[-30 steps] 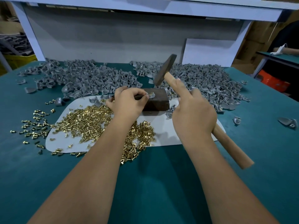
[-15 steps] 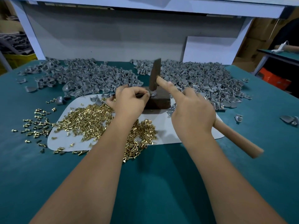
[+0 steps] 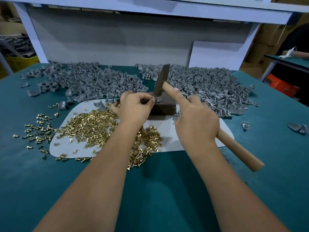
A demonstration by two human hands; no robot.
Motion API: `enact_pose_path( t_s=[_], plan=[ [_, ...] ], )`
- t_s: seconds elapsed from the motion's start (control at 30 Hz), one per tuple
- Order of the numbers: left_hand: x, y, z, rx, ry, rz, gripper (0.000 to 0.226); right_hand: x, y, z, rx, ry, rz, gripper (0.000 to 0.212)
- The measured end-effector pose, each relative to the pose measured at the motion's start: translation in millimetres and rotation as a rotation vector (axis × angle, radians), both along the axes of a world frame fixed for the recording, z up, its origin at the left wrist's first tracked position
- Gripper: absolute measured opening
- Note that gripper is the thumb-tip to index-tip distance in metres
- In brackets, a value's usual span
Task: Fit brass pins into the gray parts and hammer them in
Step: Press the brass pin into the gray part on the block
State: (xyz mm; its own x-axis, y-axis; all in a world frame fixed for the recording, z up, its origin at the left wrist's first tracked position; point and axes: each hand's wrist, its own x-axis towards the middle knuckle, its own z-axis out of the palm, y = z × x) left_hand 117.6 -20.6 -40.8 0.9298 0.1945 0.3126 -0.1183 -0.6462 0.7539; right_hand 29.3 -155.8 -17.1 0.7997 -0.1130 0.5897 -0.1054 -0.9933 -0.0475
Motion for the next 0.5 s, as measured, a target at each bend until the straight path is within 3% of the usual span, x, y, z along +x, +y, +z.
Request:
enact_pose_path(
  t_s=[0.1,0.4,0.5],
  plan=[
    [2.4,-0.5,-1.1,0.015,0.014,0.009,0.021,0.0,0.6,2.0,0.058,-0.061,-0.015,0.074],
    [3.5,-1.0,-4.4,0.024,-0.014,0.03,0.003,0.8,3.5,0.0,0.084,0.037,0.012,0.072],
    [4.8,-0.1,-5.5,0.042,0.001,0.028,0.004,1.2,1.8,3.4,0.188,0.013,0.008,0.072]
  ],
)
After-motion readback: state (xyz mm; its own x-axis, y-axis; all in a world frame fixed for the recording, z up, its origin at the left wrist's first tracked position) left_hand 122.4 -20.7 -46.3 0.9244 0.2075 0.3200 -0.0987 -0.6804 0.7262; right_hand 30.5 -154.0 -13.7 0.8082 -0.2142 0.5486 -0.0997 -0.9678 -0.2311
